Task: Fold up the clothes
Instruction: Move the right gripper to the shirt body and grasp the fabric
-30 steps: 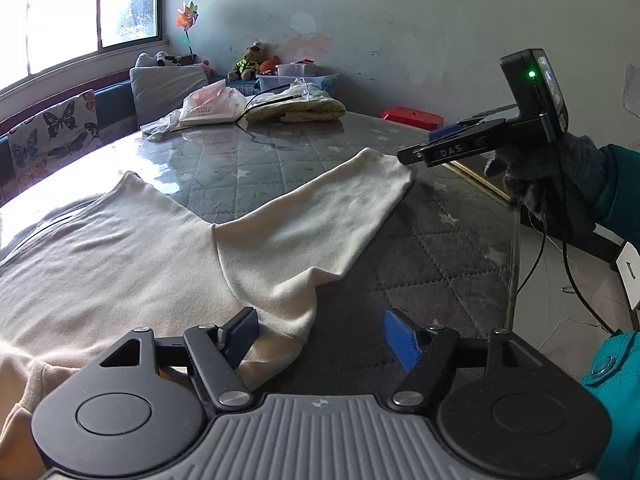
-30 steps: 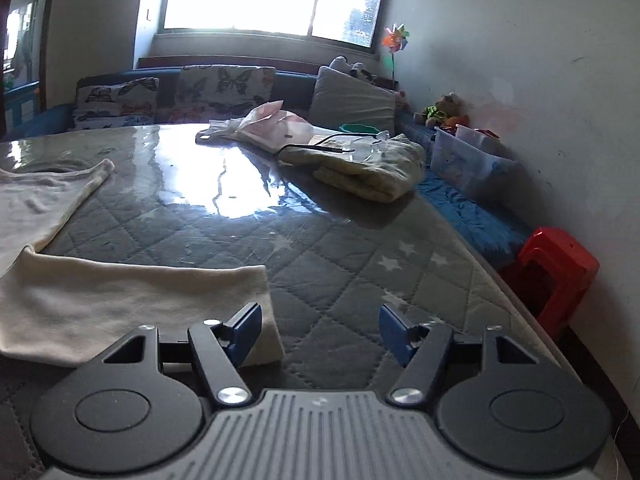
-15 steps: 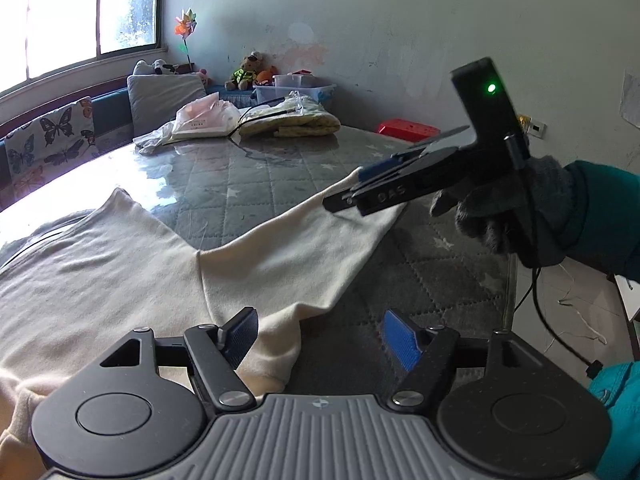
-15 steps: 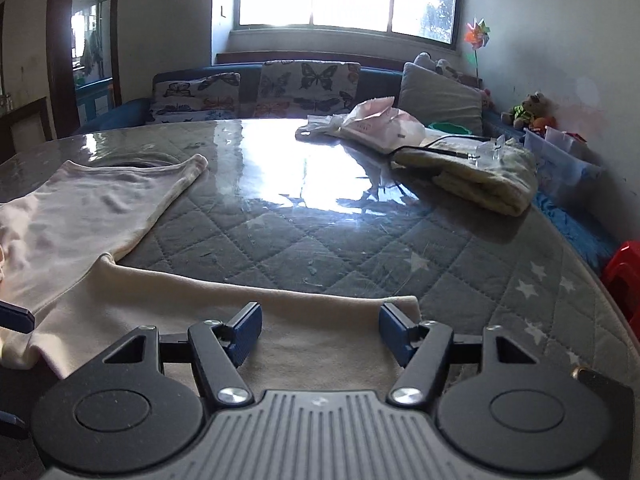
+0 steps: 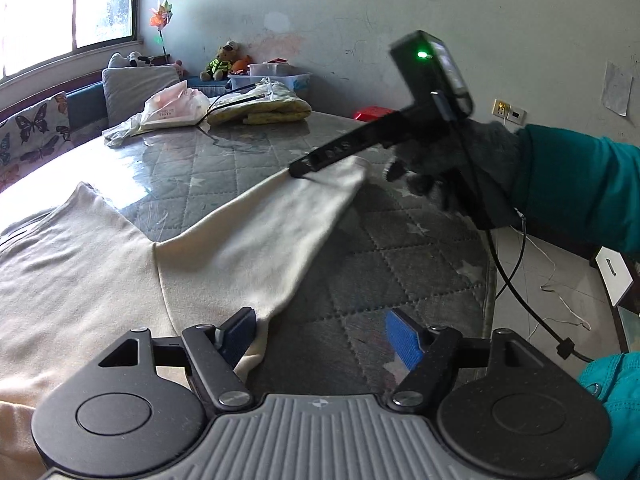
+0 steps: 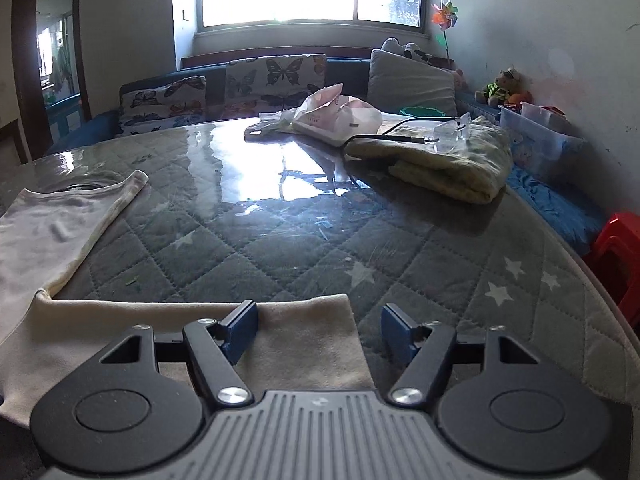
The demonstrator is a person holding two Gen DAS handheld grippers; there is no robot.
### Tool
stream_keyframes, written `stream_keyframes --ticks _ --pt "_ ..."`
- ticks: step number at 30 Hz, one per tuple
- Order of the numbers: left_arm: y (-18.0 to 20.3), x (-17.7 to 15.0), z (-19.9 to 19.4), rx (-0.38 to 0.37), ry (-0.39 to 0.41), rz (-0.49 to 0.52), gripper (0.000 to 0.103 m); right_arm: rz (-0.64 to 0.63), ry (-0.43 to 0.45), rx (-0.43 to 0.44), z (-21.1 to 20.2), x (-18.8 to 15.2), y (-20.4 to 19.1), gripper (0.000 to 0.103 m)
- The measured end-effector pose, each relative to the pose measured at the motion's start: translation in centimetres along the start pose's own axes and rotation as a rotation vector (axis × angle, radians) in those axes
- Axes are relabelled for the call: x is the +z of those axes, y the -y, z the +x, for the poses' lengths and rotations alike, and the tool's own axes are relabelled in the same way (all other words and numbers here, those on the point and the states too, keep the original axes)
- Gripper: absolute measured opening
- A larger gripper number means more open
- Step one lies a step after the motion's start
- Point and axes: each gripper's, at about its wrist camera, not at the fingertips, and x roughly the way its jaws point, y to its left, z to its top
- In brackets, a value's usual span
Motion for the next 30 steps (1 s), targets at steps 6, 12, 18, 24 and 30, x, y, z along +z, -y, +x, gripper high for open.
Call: stream_keyframes --ticks 6,12,18,24,30 --pt "-0.8 0.2 -2.9 0.068 0.076 -0.033 0.075 -0.073 0.015 -0.019 -0.6 0.6 -1.3 0.069" --pt "-5.5 -0.9 -8.2 0.3 0.144 -0.151 0.075 -0.116 0.076 0.131 -3.8 1.8 -4.8 0.069" --pt "-9.2 -3.4 -10.7 0.432 0.07 -0.212 0.073 -0.195 0.051 0.425 -5.3 2.4 -11.2 0.069" --pt "-10.4 -5.3 -10.6 0.399 0.024 -0.209 0.062 -0.275 -0.023 0.633 -5.5 1.7 -17.1 0.068" --pt "-10.4 -5.9 -11.8 0.417 0.061 -0.206 0.017 -0.351 -0.081 0.705 -5.3 0.2 -21.2 0.06"
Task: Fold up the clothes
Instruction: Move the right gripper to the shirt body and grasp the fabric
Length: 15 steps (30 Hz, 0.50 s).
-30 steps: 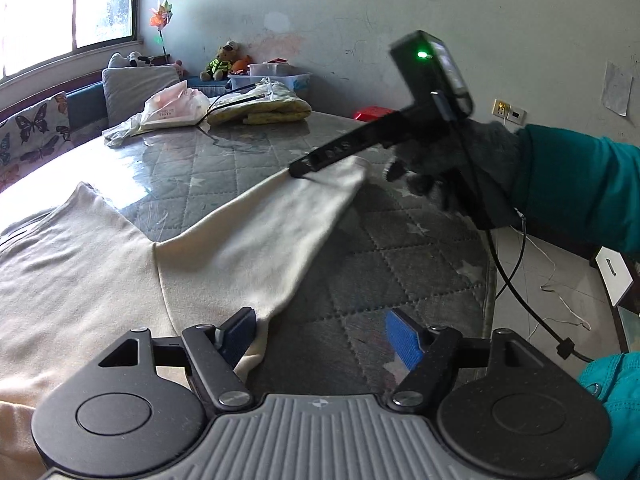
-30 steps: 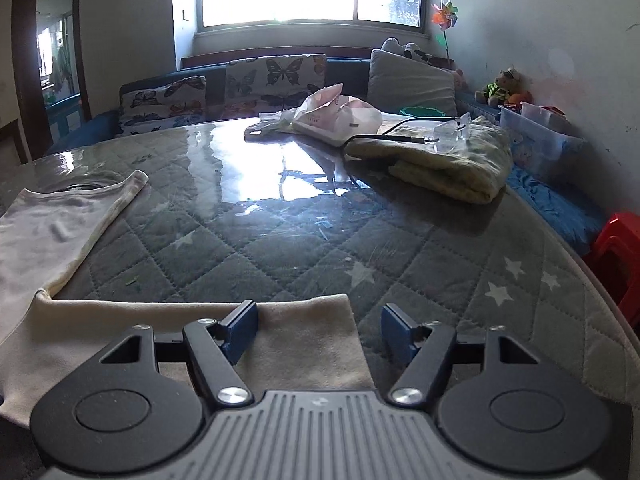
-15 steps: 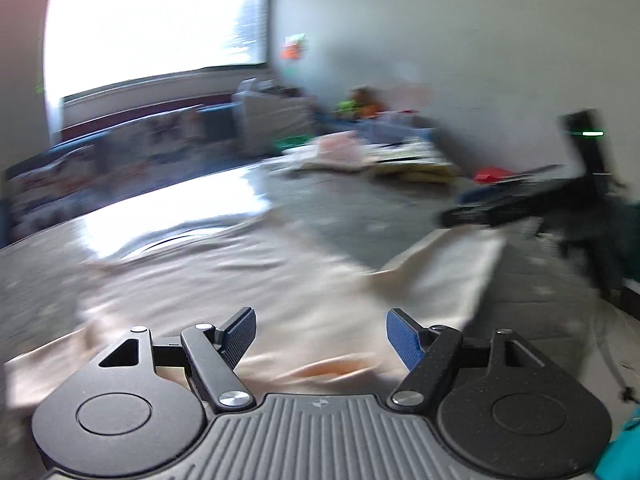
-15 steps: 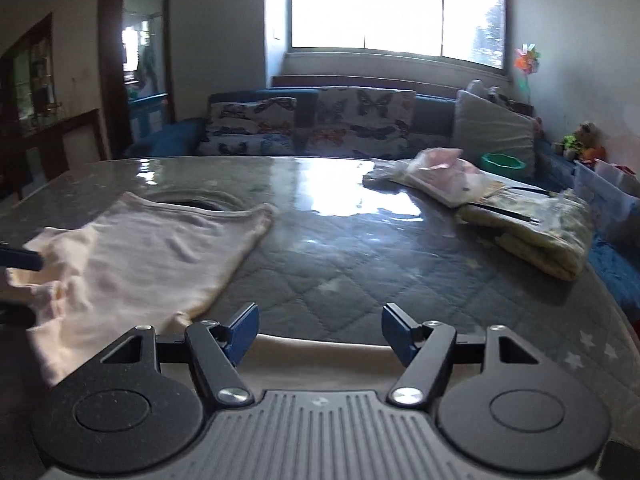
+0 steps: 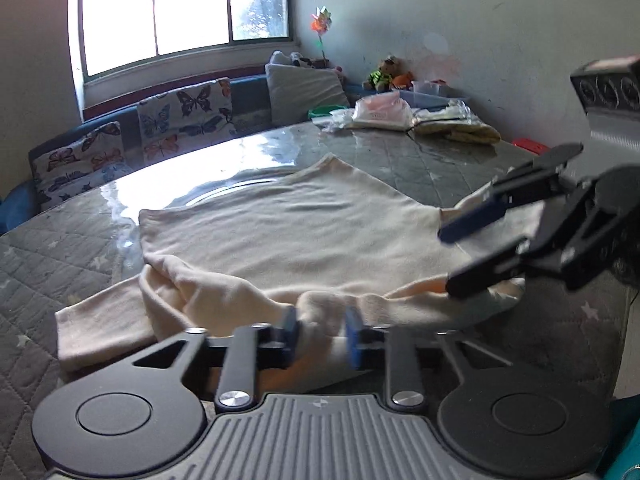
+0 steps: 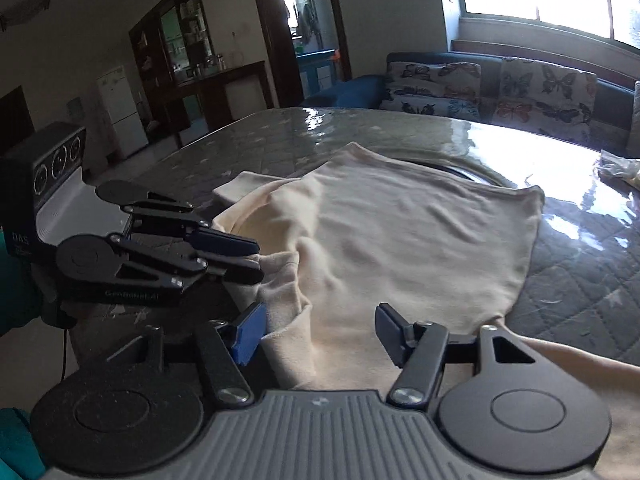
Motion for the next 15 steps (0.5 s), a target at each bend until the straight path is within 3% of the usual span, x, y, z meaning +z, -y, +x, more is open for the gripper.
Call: stream_keyframes --ticks 3,5,6,9,11,15 --pt "-0.3 -0.2 -1.1 -0.006 0.015 0.003 0.016 -0.006 -0.024 0.02 0.8 -0.2 -0.6 0.052" --pt "-0.3 -0.2 -1.5 -0.01 0.022 0.014 0.017 -0.011 -0.043 0.035 1.1 -0.5 -1.0 0.035" --pt "-0.3 -0.1 -1.6 -0.012 0.023 0.019 0.018 -0.016 -0.049 0.04 1.2 -0.6 -1.2 0.032" --pt "-0.4 0.5 -1.0 -0.013 0.02 0.029 0.039 -0.043 -0.055 0.039 1.3 -0.9 -1.7 0.023" --pt "-0.5 0.8 -0.3 -0.026 0.013 0.042 0.06 -0.066 -0.049 0.04 1.3 -0.9 -2.1 0.019" --pt "-0.8 0.7 1.2 -0.071 -0.031 0.041 0.065 -0.123 -0.037 0.052 0.9 -1.0 -2.6 0.019"
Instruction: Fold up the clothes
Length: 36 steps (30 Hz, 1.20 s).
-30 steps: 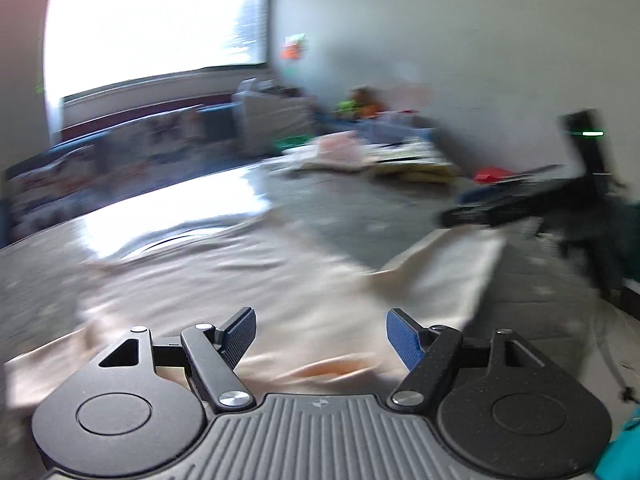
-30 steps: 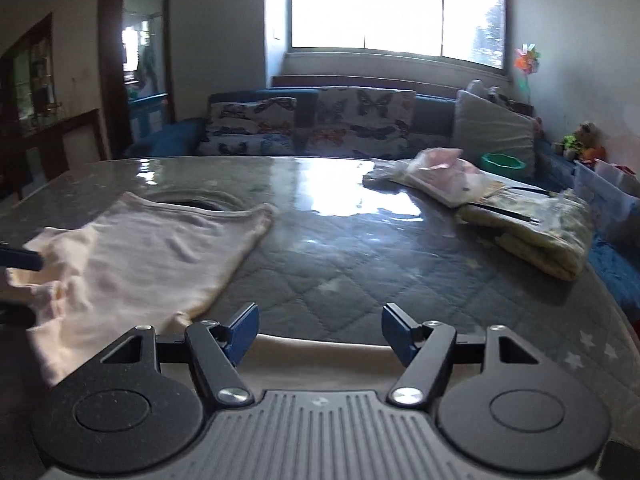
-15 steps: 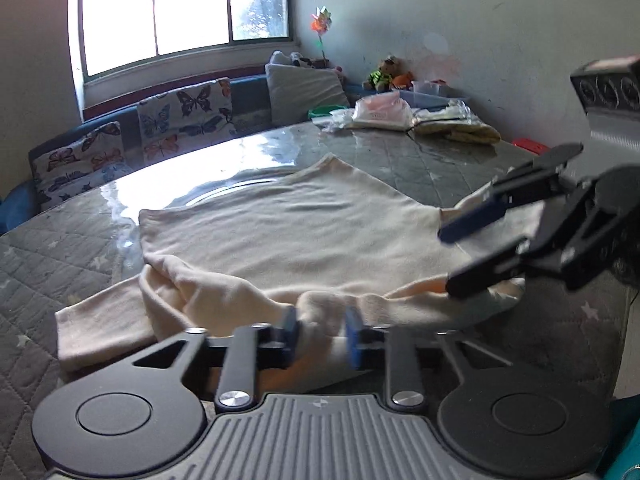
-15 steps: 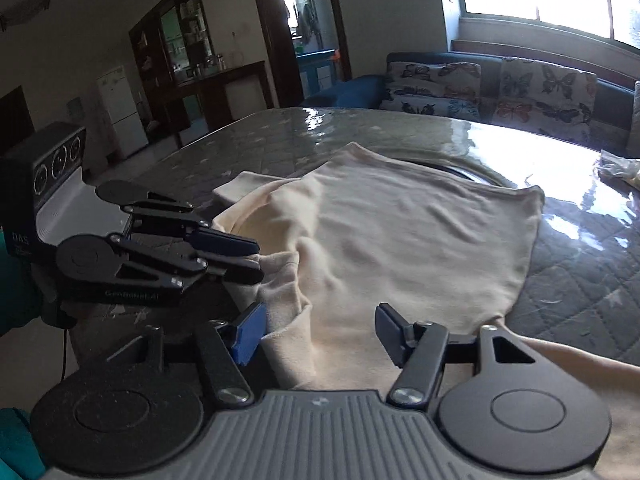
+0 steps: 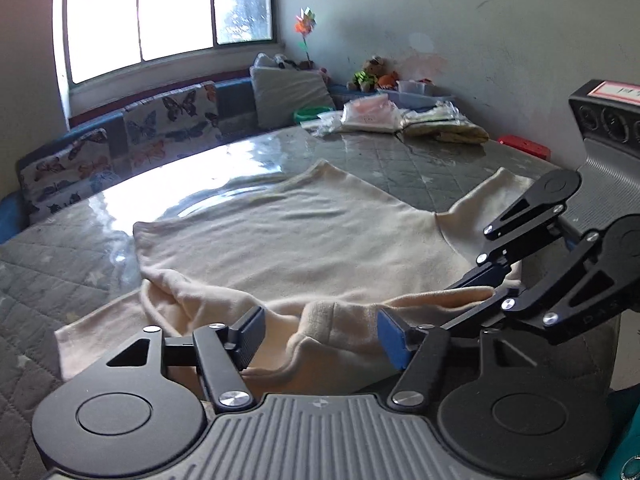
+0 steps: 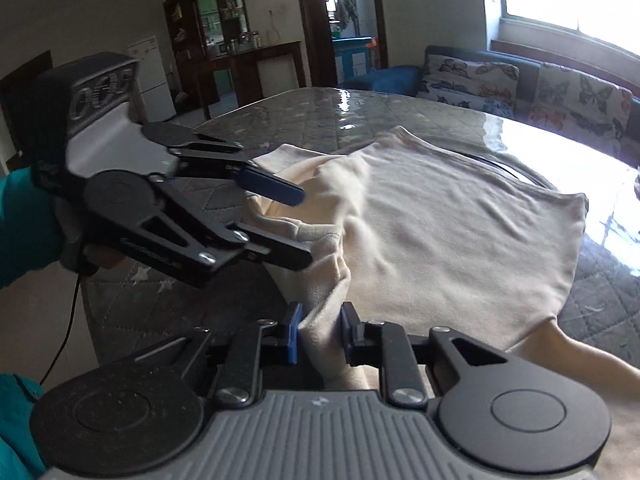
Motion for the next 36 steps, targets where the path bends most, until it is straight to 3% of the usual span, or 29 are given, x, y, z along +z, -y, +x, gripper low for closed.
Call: stream_keyframes --ticks 1,5,8,11,17,21,25,28,30,32,36 --pt "-0.1 -0.2 0.3 -0.017 -0.01 -0.005 0.063 -0.02 0.002 0.002 -0.1 -0.1 -0.2 0.018" --pt "0.2 -1.0 -0.8 -0.031 0.016 0.001 0.017 -0.097 -0.004 0.003 -0.1 -0.6 -0.9 0.018" --pt "0.5 -1.8 -3.1 -0.03 0.069 0.006 0.012 -0.134 -0.01 0.02 -0.3 -0.8 -1.1 0.018" --pt "1.5 -3.0 -4.9 -0.032 0.074 0.038 0.012 -0.165 -0.018 0.04 -0.6 -1.1 -1.2 0.019" --pt "2.1 -5.4 -5.8 -0.043 0.009 0.039 0.012 -0.192 -0.04 0.103 -1.1 -1.1 -1.4 0.025" --pt "1.4 -5.7 -6.6 -0.04 0.01 0.017 0.012 -0.114 0.006 0.159 -1.9 0.1 -0.5 0.029" --pt "0.7 -5.8 -7.3 -0.02 0.009 0.003 0.013 -0.011 0.06 0.147 -1.1 1.6 0.8 0.029" --pt "-0.6 -5.4 -7.9 0.039 0.028 -0.032 0.019 0.066 0.076 0.163 0.0 2.2 1.7 0.031" --pt "-2.0 -4.8 -7.9 0.118 0.042 -0.078 0.025 0.123 0.063 0.21 0.8 2.3 2.1 0.031" --pt "-3.8 -4.1 -7.4 0.21 0.047 -0.141 0.041 0.101 0.041 0.203 1.4 2.1 1.6 0.031" --pt "-8.2 -2.9 -5.1 0.386 0.005 -0.291 0.048 0.012 -0.033 0.195 2.8 0.8 -0.5 0.031"
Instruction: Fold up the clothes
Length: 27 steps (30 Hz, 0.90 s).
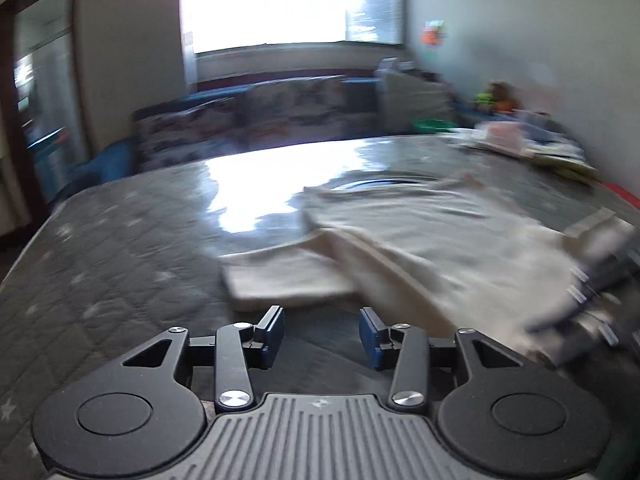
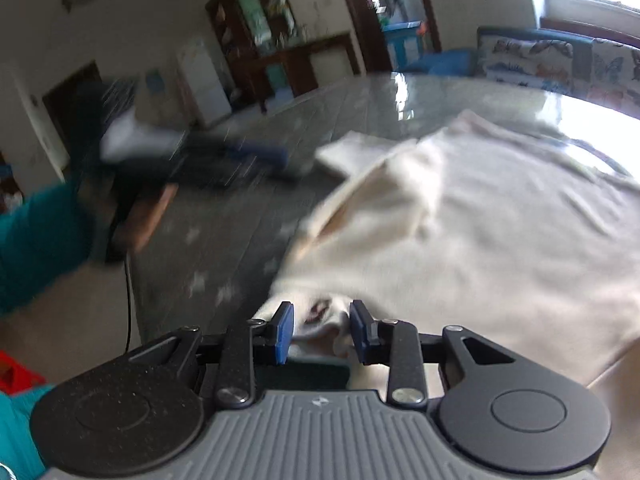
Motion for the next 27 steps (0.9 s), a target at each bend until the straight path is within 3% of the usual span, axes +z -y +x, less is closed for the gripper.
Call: stream_keyframes --ticks 6,10,16,20,27 --pt "-2.5 2.3 3.8 0.091 -0.021 -0.121 0.05 -0.05 -0.006 -0.035 0.1 -0.4 -1.3 0.037" --pt "-1.2 4.0 4.2 -0.023 -0.032 -0.16 0.05 -0.052 -0.001 -0.037 0.2 -0.6 -1.6 0.041" --pt "-0.1 5.7 7.7 0.089 -0.067 -0.102 0.05 -0.046 0.004 -0.032 0.1 -0.6 -1.8 0.042" --pt "-2.0 5.6 9.3 0.179 -0.096 -0.143 0.05 -0.04 0.012 -0.022 0.4 -0.4 -1.4 0.044" --pt "-3.2 4.7 10.0 0.168 -0.101 -0.153 0.052 -0.038 0.025 -0.003 0.5 -0.5 -1.3 0.05"
